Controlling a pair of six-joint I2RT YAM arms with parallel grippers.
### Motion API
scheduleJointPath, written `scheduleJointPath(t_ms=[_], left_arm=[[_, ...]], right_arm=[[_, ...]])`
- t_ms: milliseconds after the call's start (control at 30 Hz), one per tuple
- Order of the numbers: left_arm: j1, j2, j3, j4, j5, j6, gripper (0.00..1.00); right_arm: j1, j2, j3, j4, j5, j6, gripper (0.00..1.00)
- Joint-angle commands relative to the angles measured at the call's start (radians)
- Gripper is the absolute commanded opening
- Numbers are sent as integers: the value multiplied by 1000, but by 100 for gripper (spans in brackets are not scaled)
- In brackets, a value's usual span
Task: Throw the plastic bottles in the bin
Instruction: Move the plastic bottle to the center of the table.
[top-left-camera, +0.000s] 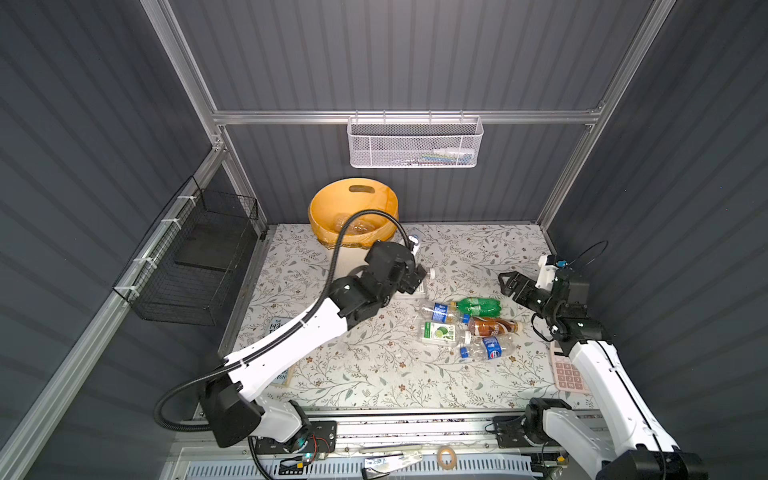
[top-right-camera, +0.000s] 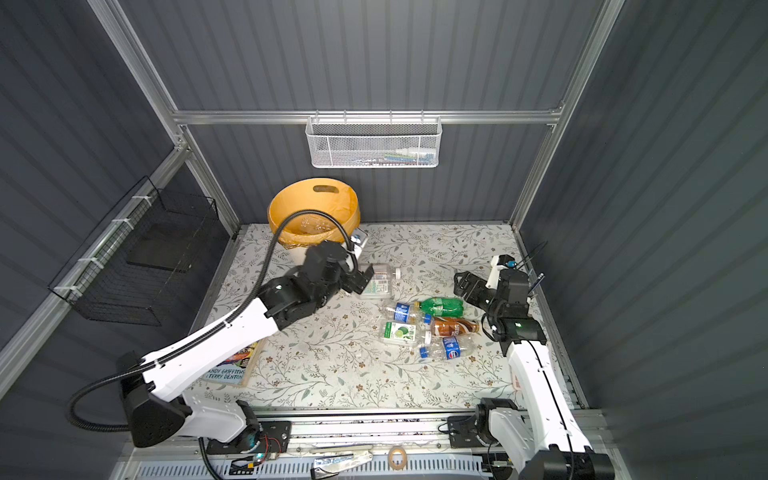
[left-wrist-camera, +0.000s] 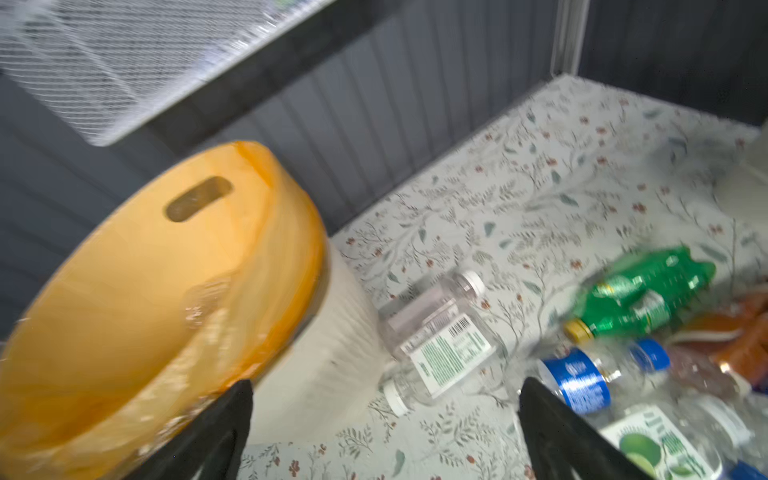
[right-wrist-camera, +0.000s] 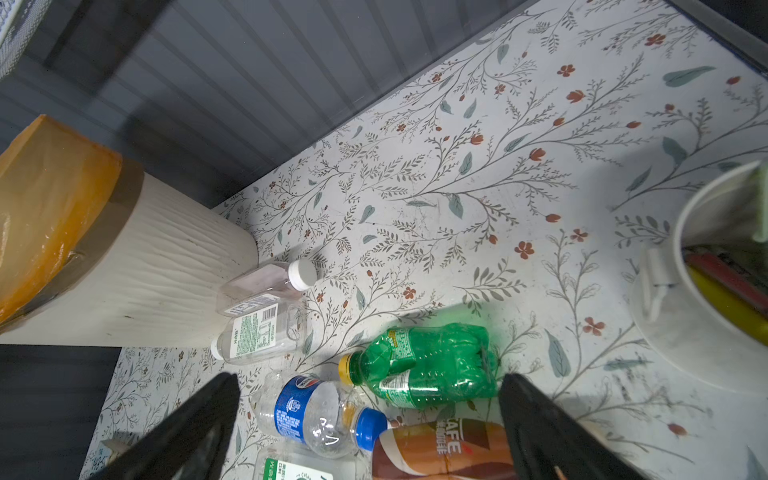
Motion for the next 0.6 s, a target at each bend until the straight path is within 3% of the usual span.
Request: scheduleJointPath(t_ms=[0, 133, 300, 567], left_arm=[[-96, 88, 2, -51, 49, 56, 100], [-185, 223, 69, -136, 120, 128, 100], [-228, 356, 114, -207, 212, 174, 99], [-233, 501, 162, -257, 196, 225, 97]], right_arm=[[1, 8, 16, -4, 5, 15, 99], [2, 8, 16, -6, 12, 13, 99], [1, 5, 11, -15, 25, 5, 99], [2, 11, 9, -13, 23, -5, 99]])
